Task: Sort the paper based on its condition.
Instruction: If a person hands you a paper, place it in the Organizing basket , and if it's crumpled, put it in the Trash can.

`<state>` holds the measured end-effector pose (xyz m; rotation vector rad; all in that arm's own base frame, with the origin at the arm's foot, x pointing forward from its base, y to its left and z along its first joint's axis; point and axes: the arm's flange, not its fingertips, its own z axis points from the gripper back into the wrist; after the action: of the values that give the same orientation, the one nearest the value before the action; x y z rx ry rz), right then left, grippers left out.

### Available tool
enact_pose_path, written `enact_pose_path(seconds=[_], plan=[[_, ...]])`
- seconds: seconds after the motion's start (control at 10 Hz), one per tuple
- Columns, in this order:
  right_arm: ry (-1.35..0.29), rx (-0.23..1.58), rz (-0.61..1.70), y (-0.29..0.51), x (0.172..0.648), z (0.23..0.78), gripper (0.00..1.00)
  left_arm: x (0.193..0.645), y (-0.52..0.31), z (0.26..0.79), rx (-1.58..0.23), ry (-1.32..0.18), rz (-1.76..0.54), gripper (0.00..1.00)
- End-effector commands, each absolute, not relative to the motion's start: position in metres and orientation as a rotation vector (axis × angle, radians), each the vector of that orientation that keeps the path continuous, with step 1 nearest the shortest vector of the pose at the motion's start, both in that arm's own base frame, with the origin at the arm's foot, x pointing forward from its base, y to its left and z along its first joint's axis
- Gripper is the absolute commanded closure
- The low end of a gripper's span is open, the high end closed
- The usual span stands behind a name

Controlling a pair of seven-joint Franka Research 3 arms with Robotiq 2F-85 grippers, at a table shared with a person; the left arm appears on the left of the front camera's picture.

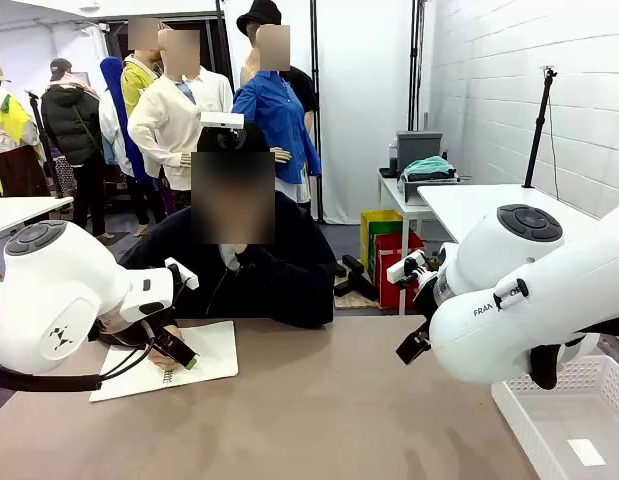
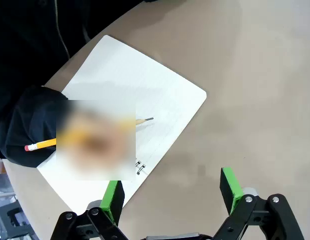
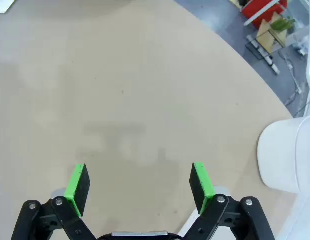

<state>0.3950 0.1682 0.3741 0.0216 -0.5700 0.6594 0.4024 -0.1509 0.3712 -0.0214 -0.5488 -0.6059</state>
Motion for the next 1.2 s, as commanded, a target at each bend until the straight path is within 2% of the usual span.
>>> enact_pose_path(seconds=[0.0, 1.1], plan=[[-0.570, 0.022, 0.659, 0.1682, 0.3950, 0.3741, 0.00, 0.4024, -0.1509, 0.3713, -0.021, -0.549, -0.606, 0.00], [-0.570, 0.022, 0.659, 0.1682, 0.3950, 0.3741, 0.00, 0.4024, -0.1509, 0.3713, -0.021, -0.549, -0.606, 0.00]])
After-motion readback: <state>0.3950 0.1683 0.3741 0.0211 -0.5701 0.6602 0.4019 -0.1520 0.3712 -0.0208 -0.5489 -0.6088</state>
